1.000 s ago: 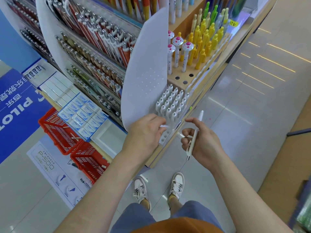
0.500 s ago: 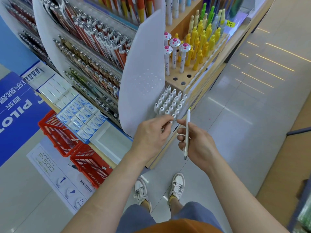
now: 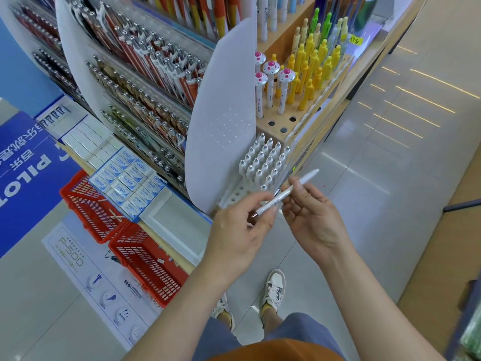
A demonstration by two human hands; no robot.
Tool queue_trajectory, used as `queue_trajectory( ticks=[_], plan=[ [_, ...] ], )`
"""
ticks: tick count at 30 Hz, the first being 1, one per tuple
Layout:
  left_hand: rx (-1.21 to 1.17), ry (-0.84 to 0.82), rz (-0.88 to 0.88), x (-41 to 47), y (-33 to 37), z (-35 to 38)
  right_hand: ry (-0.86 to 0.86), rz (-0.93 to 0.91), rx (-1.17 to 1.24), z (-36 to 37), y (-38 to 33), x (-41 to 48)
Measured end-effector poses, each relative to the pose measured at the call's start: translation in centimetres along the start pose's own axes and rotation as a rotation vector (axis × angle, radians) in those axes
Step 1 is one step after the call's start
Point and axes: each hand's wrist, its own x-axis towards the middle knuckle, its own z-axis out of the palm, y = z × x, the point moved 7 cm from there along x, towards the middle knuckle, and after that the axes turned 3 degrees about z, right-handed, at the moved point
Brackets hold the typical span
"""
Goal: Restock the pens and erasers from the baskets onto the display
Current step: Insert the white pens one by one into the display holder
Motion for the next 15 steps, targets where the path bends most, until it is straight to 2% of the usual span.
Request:
queue_trajectory(
  ticks=[3,6,8,12,15],
  plan=[
    [-0.265,0.169,-0.191,-0.6,-0.6,-1.5,-0.018,0.012,-0.007,0.5,0.2,-0.2],
    [-0.320,0.267,-0.221,-0.8,0.3,-3.7,-0.008,0.016,-0.002,0.6,0.3,-0.3],
    [-0.205,0.279,-0.147,-1.0,1.3,-5.4,0.003,0.018,-0.036,0.7,0.4,-0.2],
    [0.302,0.329,0.172,-1.4,3.7,-9.4,0.058,-0.012,-0.160,-0.3,0.4,0.3],
    [0.521,0.356,0.254,-0.9,3.7,-10.1,0.120,-0.038,-0.234,-1.3,0.0,0.6]
  ],
)
